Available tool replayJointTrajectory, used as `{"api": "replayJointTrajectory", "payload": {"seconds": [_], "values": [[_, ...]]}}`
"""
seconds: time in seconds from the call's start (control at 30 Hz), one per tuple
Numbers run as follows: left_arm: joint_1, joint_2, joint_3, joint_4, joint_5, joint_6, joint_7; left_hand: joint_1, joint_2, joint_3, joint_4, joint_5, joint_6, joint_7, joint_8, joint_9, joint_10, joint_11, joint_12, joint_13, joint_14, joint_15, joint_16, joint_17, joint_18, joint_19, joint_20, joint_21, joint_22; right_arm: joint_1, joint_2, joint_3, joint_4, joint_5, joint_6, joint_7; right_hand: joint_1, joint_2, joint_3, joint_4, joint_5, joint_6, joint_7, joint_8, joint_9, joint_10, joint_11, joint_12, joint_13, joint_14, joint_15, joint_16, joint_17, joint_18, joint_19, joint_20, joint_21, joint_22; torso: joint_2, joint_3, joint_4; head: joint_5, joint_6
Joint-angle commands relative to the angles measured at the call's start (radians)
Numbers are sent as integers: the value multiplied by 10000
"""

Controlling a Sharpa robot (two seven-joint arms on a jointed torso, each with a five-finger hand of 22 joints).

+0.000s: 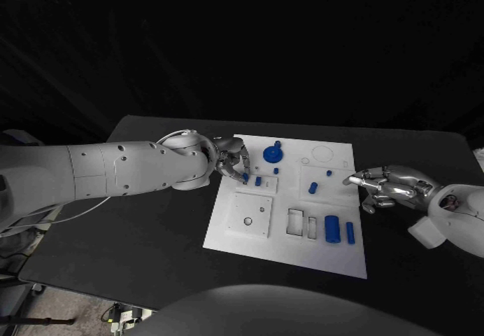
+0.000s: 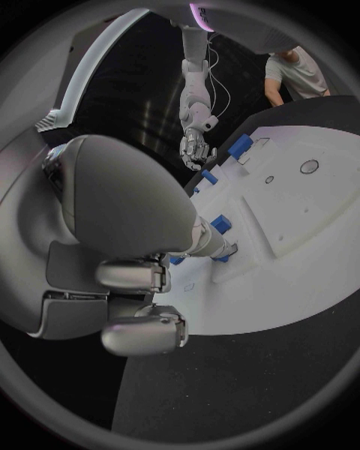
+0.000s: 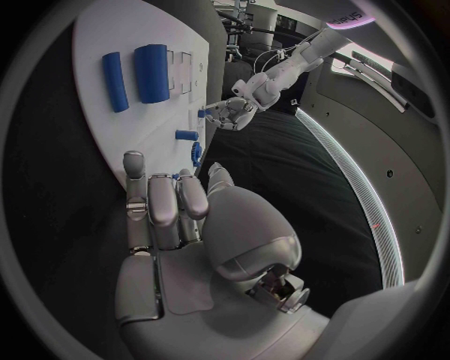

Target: Assemble the parts on the task board

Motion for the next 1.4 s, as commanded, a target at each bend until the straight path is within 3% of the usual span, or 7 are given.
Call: {"api": "replayJointTrajectory", "payload": {"seconds": [0.03, 0.3, 0.77, 1.4], "values": [[-5, -12, 3, 67, -230, 63, 204, 36, -106, -62, -26, -66, -22, -2, -66, -16, 1041, 2, 23, 2634, 1051, -20, 24, 2634, 197, 28, -16, -65, 2066, -13, 2, -1, 5, -7, 119, 110, 87, -30, 32, 4, 58, 69, 27, -56, -9, -49, -11, -29, -10, -45, -8, -10, 19, 64, -43, 21, -20, 481, 1, 0, 0, 10, 2], [-74, -38, 3, 141, -802, -291, 548, 260, -81, 124, -37, -32, 543, -48, 182, 69, 1041, 4, 23, 2634, 1051, -29, 24, 2634, 192, 44, -21, -37, 2077, -18, 0, -1, 1, -7, 112, 123, 106, -42, 42, -16, 72, 74, 27, -59, -14, -51, -13, -28, -13, -48, -9, -10, 15, 65, -48, 20, -26, 480, 3, -2, 0, 10, 2], [-271, -115, 3, 227, -1290, -1429, 1108, 242, -95, 187, 18, 21, 656, -51, 242, 86, 1041, 2, 23, 2634, 1051, -31, 24, 2634, 179, 80, -22, 20, 2094, -22, 6, -1, -48, -8, 116, 108, 107, -45, 42, -18, 73, 74, 28, -60, -15, -52, -13, -28, -14, -50, -9, -11, 13, 66, -52, 20, -31, 479, -3, -2, 1, 18, 2], [-299, -89, 3, 145, -1310, -1174, 864, 104, -203, 242, 64, -61, 328, -30, 11, -23, 1028, -27, 6, 2619, 1051, -52, 24, 2634, 194, 53, -36, -43, 2074, -32, 35, -1, -69, -8, 141, 90, 107, -45, 42, -18, 73, 74, 28, -60, -15, -52, -13, -28, -14, -50, -9, -11, 13, 66, -52, 20, -31, 479, -3, 1, -5, 30, 2]]}}
